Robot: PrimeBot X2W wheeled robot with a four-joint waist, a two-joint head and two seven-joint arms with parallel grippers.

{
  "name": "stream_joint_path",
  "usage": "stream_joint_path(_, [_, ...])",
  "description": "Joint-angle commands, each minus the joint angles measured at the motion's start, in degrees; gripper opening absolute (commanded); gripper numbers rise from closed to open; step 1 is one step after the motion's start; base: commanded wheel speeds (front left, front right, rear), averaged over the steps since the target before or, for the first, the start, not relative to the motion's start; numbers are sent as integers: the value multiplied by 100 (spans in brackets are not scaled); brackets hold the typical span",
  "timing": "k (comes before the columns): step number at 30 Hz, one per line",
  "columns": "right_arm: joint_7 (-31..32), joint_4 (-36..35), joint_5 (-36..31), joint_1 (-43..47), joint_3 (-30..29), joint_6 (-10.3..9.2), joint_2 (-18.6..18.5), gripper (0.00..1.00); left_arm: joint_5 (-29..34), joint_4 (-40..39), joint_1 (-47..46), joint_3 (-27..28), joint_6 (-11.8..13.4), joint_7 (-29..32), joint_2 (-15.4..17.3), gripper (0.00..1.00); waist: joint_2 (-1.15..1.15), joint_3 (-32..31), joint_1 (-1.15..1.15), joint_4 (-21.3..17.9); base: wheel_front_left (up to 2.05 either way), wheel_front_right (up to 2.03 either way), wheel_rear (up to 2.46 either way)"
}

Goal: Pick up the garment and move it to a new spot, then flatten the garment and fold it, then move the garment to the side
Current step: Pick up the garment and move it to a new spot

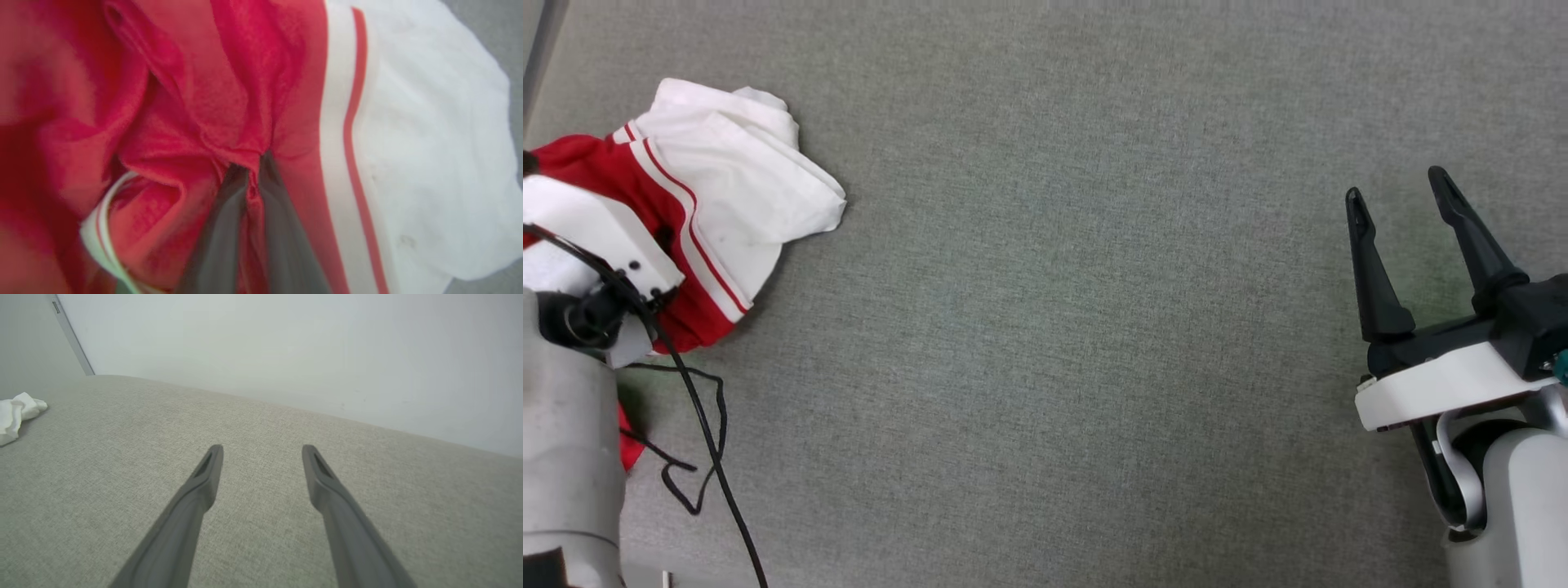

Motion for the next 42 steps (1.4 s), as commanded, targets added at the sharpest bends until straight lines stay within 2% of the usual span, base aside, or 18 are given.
stream_joint_path(1, [-48,23,20,-9,-9,-4,41,100,38,44,259,-91,-43,-106,-188,0,0,-181,0,11,0,0,0])
stream_joint_path(5, [-173,189,66,125,-56,-4,142,100,222,-265,404,-65,0,-980,2,0,0,-618,0,-8,0,0,0])
stream_joint_path(11, [-364,456,158,388,-203,-4,283,100,441,-741,839,-106,-101,-2266,48,0,0,-1302,0,-65,0,0,0])
stream_joint_path(15, [-437,583,199,571,-314,-4,336,100,584,-1145,1142,-157,19,-2908,-65,0,0,-1665,0,-146,0,0,0])
stream_joint_path(20, [-486,685,263,818,-462,-4,356,100,753,-1818,1519,-295,149,-3424,-307,0,0,-2062,0,-312,0,0,0])
stream_joint_path(26, [-487,746,428,1055,-498,-5,357,100,824,-2731,1993,-521,215,-3551,-602,0,0,-2394,0,-693,0,0,0])
stream_joint_path(32, [-435,721,507,1173,-503,-5,356,100,817,-3480,2412,-984,45,-3312,-919,0,0,-2525,0,-1224,0,0,0])
stream_joint_path(37, [-419,677,558,1204,-493,-4,358,100,858,-3845,2613,-1640,-130,-3006,-1255,0,0,-2434,0,-1681,0,0,0])
stream_joint_path(38, [-447,665,613,1224,-500,-4,357,100,866,-3935,2685,-2127,-224,-2860,-1473,0,0,-2312,0,-1909,0,0,0])
stream_joint_path(42, [-501,660,710,1162,-513,-4,359,100,840,-3952,2798,-2893,-303,-2711,-1674,0,0,-2058,0,-2146,0,0,0])
